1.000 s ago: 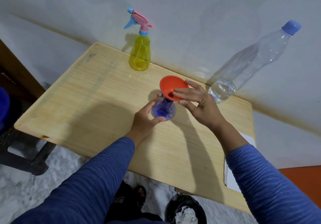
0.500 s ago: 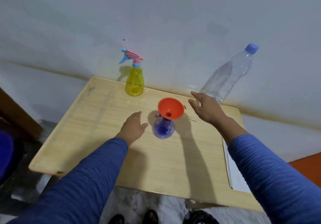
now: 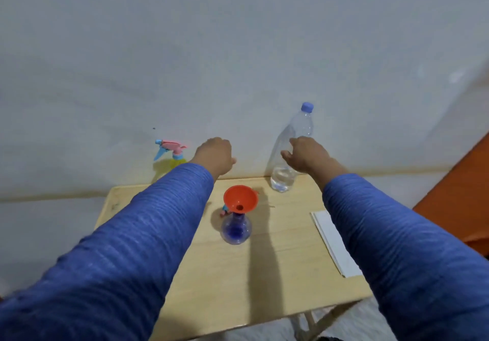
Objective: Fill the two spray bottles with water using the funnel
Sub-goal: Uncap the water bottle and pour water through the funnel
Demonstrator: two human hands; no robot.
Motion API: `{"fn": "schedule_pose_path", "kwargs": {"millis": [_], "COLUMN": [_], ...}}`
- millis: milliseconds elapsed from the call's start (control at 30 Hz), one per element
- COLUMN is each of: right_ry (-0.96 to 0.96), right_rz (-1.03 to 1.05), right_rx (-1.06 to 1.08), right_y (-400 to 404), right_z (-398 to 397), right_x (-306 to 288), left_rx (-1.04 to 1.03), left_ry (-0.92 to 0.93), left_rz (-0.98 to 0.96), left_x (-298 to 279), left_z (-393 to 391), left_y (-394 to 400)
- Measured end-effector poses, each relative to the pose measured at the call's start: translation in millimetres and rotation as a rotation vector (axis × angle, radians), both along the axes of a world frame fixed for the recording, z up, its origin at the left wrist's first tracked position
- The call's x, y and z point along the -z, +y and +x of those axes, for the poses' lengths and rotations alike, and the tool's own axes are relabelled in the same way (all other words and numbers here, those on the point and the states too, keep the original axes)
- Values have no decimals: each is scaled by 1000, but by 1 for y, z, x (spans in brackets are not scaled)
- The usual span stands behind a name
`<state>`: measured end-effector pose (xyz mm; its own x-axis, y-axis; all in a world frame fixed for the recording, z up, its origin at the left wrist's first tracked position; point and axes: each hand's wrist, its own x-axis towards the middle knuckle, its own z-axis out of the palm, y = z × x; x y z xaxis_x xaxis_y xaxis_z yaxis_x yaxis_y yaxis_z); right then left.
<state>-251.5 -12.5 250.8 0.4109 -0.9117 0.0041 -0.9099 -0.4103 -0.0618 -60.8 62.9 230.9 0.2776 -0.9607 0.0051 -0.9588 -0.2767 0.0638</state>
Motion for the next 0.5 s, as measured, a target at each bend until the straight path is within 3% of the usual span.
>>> {"fn": "schedule_pose_path", "kwargs": {"millis": [267, 500], "right_ry": [-65, -126], "right_rz": [-171, -217], "right_rx": [104, -10], "right_y": [-33, -89], "right_z": [-32, -44], "right_x": [-54, -59], "left_rx": [200, 313], "left_ry": [-35, 13], "left_rz": [-250, -364], "left_x": [-64, -61], "left_z": [-60, -97], "left_y": [-56, -114]}}
